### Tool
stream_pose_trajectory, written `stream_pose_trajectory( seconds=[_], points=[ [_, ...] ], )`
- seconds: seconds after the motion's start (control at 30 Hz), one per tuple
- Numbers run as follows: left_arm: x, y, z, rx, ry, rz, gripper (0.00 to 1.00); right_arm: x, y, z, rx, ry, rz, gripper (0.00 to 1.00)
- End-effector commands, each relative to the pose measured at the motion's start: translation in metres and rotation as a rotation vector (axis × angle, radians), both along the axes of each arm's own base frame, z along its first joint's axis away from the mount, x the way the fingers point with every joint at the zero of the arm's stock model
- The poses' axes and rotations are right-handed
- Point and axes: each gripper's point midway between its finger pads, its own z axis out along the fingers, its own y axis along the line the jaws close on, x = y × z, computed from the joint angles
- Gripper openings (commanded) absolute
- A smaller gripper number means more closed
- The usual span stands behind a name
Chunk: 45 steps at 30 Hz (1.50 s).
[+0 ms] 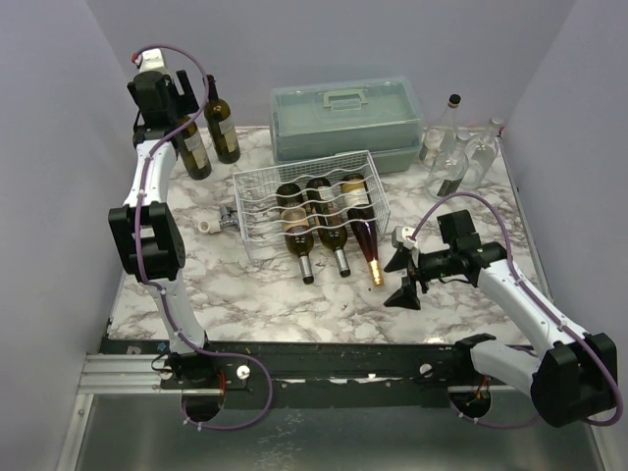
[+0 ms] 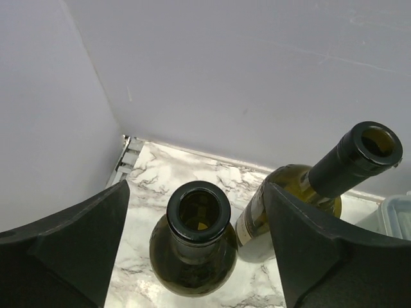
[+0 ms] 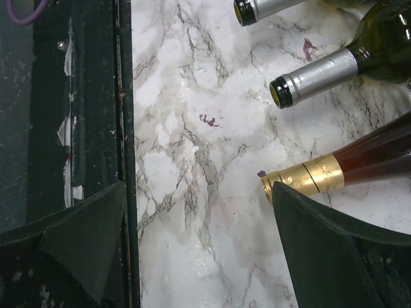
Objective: Take the wine bottle off the wine rack
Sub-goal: Place the wine bottle at the corner of the board, then pick up the wine bottle from the wine rack.
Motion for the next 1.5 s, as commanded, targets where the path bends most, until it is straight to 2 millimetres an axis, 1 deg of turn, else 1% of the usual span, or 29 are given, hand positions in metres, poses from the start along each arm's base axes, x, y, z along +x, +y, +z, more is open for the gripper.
stream_pose_trajectory(
  seconds=[0.0, 0.1, 0.23, 0.5, 0.6, 0.7, 0.8, 1.0, 1.03, 1.1, 1.2, 1.23, 1.37, 1.47],
  points=[
    [-0.018, -0.002, 0.052, -0.034, -0.076, -0.021, 0.91, 0.005, -0.002, 0.006, -0.009, -0.029, -0.01, 0.99],
    [-0.027, -0.001, 0.056, -0.078, -0.078, -0.037, 0.99, 0.006, -0.002, 0.006, -0.011, -0.035, -0.013, 0.99],
    [-0.042, -0.007, 0.059, -0.144, -0.075, -0.088, 0.99, 0.006, -0.002, 0.008, -0.006, -0.045, -0.013, 0.99],
    [-0.072, -0.01, 0.064, -0.24, -0.076, -0.111, 0.99, 0.006, -0.002, 0.011, 0.002, -0.064, -0.02, 0.99],
    [-0.085, -0.012, 0.067, -0.264, -0.08, -0.101, 0.99, 0.006, -0.002, 0.012, 0.005, -0.07, -0.022, 0.99],
    [-0.1, -0.011, 0.066, -0.311, -0.087, -0.055, 0.99, 0.006, -0.002, 0.014, 0.008, -0.079, -0.023, 0.99],
    [-0.116, -0.014, 0.055, -0.375, -0.077, -0.014, 0.99, 0.005, -0.001, 0.016, 0.013, -0.086, -0.027, 0.99],
    [-0.149, -0.023, 0.033, -0.437, -0.048, 0.035, 0.99, 0.004, -0.001, 0.021, 0.026, -0.1, -0.026, 0.99],
    [-0.156, -0.025, 0.032, -0.441, -0.049, 0.041, 0.99, 0.004, -0.001, 0.022, 0.028, -0.104, -0.026, 0.99],
    [-0.169, -0.032, 0.018, -0.451, -0.028, 0.054, 0.99, 0.003, -0.001, 0.023, 0.031, -0.108, -0.026, 0.99],
    [-0.187, -0.047, 0.007, -0.466, -0.012, 0.039, 0.99, 0.003, -0.001, 0.024, 0.034, -0.113, -0.026, 0.99],
    [-0.194, -0.049, 0.002, -0.464, -0.008, 0.057, 0.99, 0.002, -0.001, 0.024, 0.035, -0.111, -0.026, 0.99],
    [-0.216, -0.07, -0.01, -0.464, 0.008, 0.031, 0.99, 0.002, 0.0, 0.027, 0.04, -0.118, -0.029, 0.99],
    [-0.232, -0.089, -0.013, -0.463, 0.014, -0.004, 0.99, 0.003, 0.0, 0.027, 0.04, -0.118, -0.032, 0.99]
  ],
)
